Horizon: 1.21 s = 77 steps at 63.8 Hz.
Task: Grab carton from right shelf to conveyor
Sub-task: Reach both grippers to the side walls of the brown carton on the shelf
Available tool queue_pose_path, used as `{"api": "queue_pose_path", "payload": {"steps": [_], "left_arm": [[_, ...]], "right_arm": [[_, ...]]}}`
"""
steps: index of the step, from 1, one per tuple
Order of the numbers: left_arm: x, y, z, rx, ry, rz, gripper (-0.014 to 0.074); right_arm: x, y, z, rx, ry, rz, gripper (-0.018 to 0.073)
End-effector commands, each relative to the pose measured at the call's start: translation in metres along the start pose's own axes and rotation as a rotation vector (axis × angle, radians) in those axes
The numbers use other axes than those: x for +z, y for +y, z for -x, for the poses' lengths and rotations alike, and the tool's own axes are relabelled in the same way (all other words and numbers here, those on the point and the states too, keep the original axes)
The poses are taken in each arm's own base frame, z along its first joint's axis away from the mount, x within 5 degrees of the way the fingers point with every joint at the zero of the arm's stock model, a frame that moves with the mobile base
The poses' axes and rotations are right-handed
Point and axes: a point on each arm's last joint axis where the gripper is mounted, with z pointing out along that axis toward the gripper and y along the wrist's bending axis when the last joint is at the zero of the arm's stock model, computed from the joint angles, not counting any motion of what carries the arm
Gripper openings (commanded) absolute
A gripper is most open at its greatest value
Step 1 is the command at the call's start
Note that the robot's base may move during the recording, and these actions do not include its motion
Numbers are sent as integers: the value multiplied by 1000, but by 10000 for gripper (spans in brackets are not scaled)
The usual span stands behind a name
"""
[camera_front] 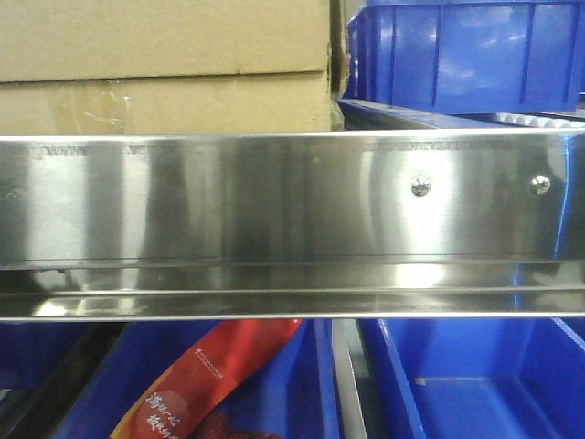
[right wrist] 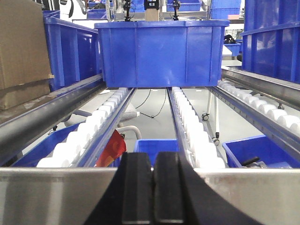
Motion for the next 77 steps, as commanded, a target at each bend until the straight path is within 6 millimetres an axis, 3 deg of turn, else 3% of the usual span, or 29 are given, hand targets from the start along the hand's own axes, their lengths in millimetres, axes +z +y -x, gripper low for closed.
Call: {"api": "queue_pose_path", "payload": {"steps": [1, 52, 64, 68, 77], "left_arm": [[-1, 0, 3, -2, -27, 1, 4], [-1, -1, 12, -2, -126, -7, 4], [-2, -1, 17, -15, -175, -11, 4], [-3, -1, 23, -7, -195, -12, 4], [-15, -4, 64, 48, -200, -1, 7]], "right_arm": [[0, 0, 3, -5, -34, 0, -69], [0, 0, 5, -5, -60, -2, -69], [-1, -1, 14, 1, -155, -7, -69], [-4, 1, 28, 1, -166, -1, -69], [-22, 7, 76, -4, -114, 28, -41]]}}
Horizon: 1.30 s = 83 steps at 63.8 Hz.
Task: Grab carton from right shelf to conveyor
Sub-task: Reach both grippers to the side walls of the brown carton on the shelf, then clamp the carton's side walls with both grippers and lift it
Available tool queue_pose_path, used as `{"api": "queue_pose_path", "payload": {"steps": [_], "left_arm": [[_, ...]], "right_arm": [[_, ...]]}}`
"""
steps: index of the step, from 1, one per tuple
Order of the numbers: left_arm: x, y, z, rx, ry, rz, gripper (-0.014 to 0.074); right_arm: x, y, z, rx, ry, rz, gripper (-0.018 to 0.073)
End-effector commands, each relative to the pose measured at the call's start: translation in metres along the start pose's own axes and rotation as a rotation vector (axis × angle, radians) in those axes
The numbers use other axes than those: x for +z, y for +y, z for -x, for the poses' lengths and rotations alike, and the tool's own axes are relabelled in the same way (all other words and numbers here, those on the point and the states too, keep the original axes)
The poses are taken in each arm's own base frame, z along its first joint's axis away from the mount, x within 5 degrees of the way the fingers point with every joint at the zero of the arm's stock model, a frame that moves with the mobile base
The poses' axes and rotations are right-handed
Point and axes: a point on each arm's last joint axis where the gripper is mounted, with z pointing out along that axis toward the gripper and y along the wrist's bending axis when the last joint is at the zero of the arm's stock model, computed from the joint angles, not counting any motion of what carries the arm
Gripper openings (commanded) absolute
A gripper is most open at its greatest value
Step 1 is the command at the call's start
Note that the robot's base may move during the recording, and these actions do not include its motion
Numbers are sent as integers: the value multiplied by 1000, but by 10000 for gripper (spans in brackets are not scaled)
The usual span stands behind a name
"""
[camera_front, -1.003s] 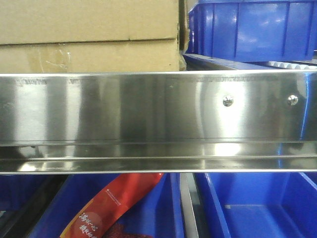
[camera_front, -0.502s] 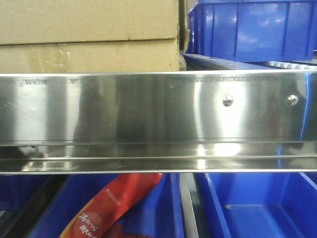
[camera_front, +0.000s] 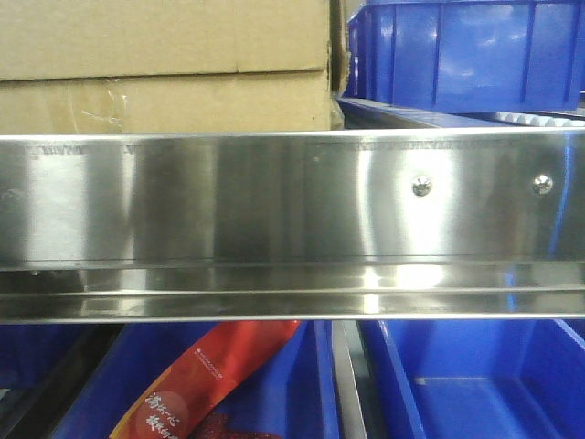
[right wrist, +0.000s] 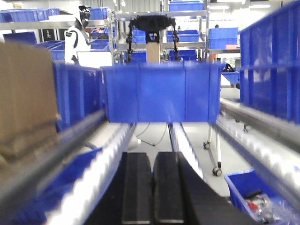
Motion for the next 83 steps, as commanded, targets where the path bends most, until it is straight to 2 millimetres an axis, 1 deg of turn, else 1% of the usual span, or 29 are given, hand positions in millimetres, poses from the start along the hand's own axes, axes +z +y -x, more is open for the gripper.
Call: {"api": "queue_pose_path", "payload": {"steps": [1, 3, 6, 9, 11, 14, 17, 20, 21, 25, 30, 37, 40, 46, 49, 53, 57, 58, 61, 67, 68, 69, 70, 75, 83], "left_arm": [[-5, -1, 34, 44, -48, 8, 13], [-6, -1, 46, 59, -41, 14, 28], [-7, -1, 62, 71, -27, 22, 70], [-5, -2, 76, 71, -14, 25, 121], [-4, -2, 85, 70, -12, 27, 171], [-1, -3, 102, 69, -13, 24, 246], [4, -4, 115, 67, -10, 17, 323], [12, -5, 123, 67, 3, 10, 386], [16, -5, 126, 66, 8, 6, 415], [26, -7, 135, 65, 33, -4, 501], [37, -10, 147, 60, 81, -40, 562], [51, -15, 166, 57, 186, -86, 571], [58, -18, 174, 58, 224, -105, 571], [73, -23, 190, 60, 277, -123, 571], [84, -25, 194, 63, 315, -122, 571], [97, -27, 202, 66, 365, -115, 571], [112, -29, 206, 71, 429, -108, 571], [115, -30, 207, 72, 444, -106, 571], [126, -32, 213, 75, 501, -98, 571], [149, -35, 217, 82, 594, -87, 571], [153, -36, 219, 83, 610, -85, 571], [156, -37, 220, 83, 620, -84, 571], [158, -37, 222, 83, 628, -80, 571], [172, -37, 227, 81, 662, -65, 571], [194, -31, 235, 64, 710, -11, 571]], "right_arm": [[-10, 4, 31, -2, 7, 17, -27], [-13, 5, 44, -3, 3, 22, 20], [-15, 6, 57, -3, 6, 26, 98], [-15, 8, 72, 5, -11, 32, 210], [-14, 8, 80, 12, -15, 35, 277], [-12, 10, 93, 33, -29, 44, 403], [-8, 10, 101, 37, -24, 45, 498], [-3, 11, 104, 38, -12, 44, 568], [-1, 10, 105, 36, -12, 42, 578], [8, 10, 109, 32, -19, 35, 568], [17, 11, 115, 37, 19, 43, 568], [29, 16, 131, 46, 101, 93, 568], [38, 19, 139, 38, 145, 128, 568], [53, 28, 158, 57, 160, 213, 568], [66, 35, 167, 71, 176, 262, 568], [77, 45, 181, 71, 197, 329, 566], [92, 58, 191, 64, 245, 396, 559], [98, 62, 192, 61, 266, 409, 559], [110, 75, 203, 49, 313, 472, 559], [137, 99, 210, 21, 420, 546, 559], [139, 103, 214, 21, 422, 559, 559], [145, 107, 213, 18, 450, 566, 559], [147, 110, 218, 20, 452, 575, 559], [166, 123, 224, 27, 520, 572, 559], [198, 138, 231, -7, 648, 444, 559]]}}
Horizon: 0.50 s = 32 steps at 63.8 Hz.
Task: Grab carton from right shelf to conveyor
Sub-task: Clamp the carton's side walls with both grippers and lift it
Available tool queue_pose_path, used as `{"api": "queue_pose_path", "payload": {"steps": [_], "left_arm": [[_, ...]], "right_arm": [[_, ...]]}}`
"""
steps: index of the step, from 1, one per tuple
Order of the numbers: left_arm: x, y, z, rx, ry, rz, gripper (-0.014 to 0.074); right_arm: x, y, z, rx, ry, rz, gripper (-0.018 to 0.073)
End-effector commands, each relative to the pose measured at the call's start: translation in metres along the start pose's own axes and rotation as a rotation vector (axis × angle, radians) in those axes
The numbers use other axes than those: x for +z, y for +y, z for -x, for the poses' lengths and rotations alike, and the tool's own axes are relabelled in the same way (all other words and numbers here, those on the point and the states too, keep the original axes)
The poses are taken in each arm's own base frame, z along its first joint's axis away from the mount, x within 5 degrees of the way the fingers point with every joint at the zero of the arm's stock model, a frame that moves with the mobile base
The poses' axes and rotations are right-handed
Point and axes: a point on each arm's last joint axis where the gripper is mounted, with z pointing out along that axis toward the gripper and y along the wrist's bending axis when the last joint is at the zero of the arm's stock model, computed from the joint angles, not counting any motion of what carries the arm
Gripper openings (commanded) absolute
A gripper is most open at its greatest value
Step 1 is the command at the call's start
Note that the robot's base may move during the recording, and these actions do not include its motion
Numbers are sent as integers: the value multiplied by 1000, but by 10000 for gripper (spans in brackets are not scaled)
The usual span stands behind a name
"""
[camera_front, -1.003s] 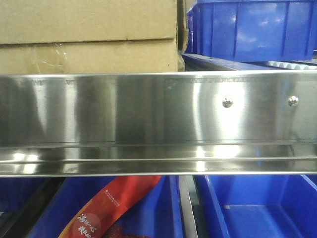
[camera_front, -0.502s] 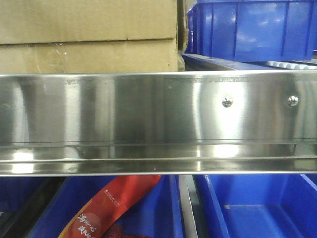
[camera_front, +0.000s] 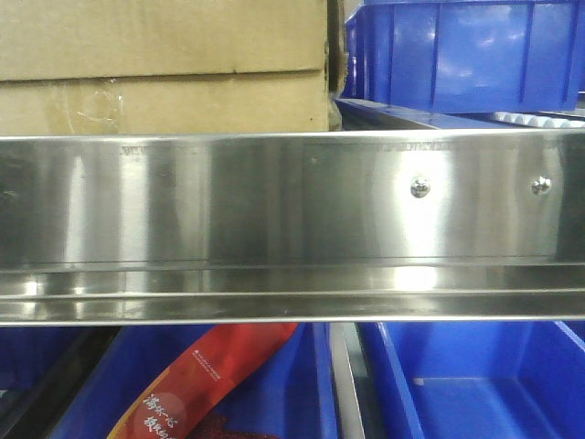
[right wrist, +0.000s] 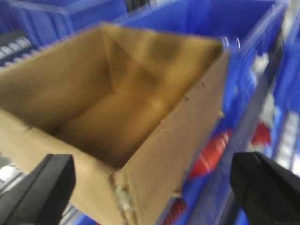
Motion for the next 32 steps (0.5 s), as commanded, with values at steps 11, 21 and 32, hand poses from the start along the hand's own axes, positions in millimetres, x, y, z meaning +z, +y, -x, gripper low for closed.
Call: {"api": "queue_pose_path", "payload": {"steps": [11, 21, 32], "left_arm": [[23, 13, 26, -53, 78, -15, 571], [57, 16, 30, -46, 159, -36, 571], [91, 23, 26, -42, 234, -3, 571]], "right_arm": [[42, 7, 33, 0, 134, -174, 559], [76, 10, 48, 7, 113, -183, 559], [108, 11, 53, 16, 111, -186, 559]]}}
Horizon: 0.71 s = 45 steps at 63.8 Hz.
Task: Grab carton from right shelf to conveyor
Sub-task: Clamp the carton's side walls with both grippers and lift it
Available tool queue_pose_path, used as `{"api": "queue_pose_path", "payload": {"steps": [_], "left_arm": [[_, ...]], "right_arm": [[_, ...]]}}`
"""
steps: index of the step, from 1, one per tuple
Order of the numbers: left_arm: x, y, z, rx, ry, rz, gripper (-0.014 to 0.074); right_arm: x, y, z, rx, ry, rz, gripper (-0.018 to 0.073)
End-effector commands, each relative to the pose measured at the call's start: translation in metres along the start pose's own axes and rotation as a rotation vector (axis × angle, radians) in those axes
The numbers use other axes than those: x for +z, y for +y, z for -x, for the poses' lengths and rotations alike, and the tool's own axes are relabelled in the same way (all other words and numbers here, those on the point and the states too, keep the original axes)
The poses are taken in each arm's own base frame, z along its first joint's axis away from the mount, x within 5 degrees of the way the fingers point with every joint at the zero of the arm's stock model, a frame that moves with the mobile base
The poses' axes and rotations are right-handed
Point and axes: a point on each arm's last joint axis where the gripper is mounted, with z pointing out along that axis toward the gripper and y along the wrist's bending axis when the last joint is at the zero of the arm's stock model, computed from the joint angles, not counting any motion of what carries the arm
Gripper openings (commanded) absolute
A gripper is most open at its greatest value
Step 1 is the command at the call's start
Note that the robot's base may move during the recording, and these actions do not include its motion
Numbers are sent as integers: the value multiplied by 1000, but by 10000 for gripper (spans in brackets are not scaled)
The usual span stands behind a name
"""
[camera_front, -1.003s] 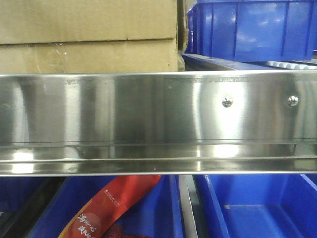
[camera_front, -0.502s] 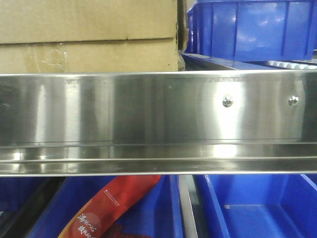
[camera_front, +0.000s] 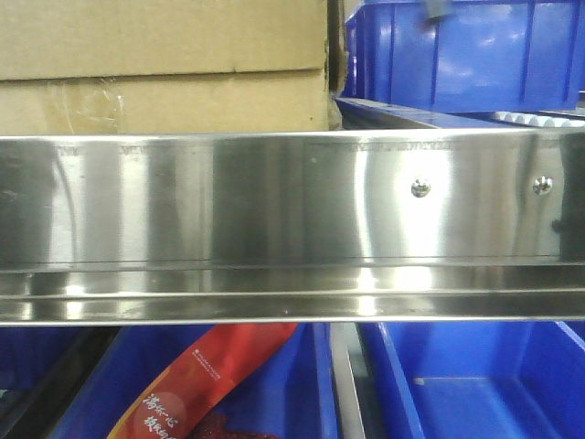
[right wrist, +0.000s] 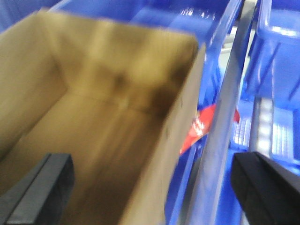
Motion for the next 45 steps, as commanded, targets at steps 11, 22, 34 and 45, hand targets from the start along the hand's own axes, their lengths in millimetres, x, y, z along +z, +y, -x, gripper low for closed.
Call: {"api": "queue_pose_path", "payload": {"steps": [11, 22, 34, 45], "left_arm": [[29, 6, 9, 14, 2, 41, 571], [49, 9, 9, 18, 36, 53, 571], [66, 10, 9, 22, 74, 63, 571], [78, 11, 9, 22, 89, 62, 571]], "right_arm": [[38, 1, 2, -19, 18, -56, 559], [59, -1, -3, -16, 55, -71, 559], [77, -1, -7, -18, 89, -80, 559], [91, -3, -12, -19, 116, -91, 559]]}}
